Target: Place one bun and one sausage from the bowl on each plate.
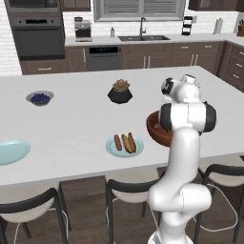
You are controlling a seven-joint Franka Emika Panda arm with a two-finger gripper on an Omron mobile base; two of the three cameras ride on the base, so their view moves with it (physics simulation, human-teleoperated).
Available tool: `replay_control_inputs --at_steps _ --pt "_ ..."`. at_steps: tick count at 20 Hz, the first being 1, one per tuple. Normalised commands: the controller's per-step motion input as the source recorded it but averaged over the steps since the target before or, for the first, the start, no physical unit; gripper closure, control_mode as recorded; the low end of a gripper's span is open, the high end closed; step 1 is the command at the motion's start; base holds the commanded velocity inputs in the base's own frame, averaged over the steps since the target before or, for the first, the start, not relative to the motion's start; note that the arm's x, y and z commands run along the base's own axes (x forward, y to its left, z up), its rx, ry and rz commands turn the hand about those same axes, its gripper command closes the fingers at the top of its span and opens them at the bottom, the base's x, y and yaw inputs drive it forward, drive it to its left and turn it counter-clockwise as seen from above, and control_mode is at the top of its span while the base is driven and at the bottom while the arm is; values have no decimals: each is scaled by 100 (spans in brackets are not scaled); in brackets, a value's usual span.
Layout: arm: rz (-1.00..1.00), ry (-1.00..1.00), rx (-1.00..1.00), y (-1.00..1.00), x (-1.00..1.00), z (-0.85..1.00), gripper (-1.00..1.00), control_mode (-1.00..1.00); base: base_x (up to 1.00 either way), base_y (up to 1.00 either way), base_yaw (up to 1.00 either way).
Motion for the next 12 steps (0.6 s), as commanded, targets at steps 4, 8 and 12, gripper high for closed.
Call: replay_control_inputs --at_steps 4,8,12 --pt "2 0 -1 18 -32 54 100 -100 0 0 0" --pt "5 0 -1 21 -21 50 100 -100 0 0 0" --pt "6 0 -2 19 -34 43 100 -100 0 0 0"
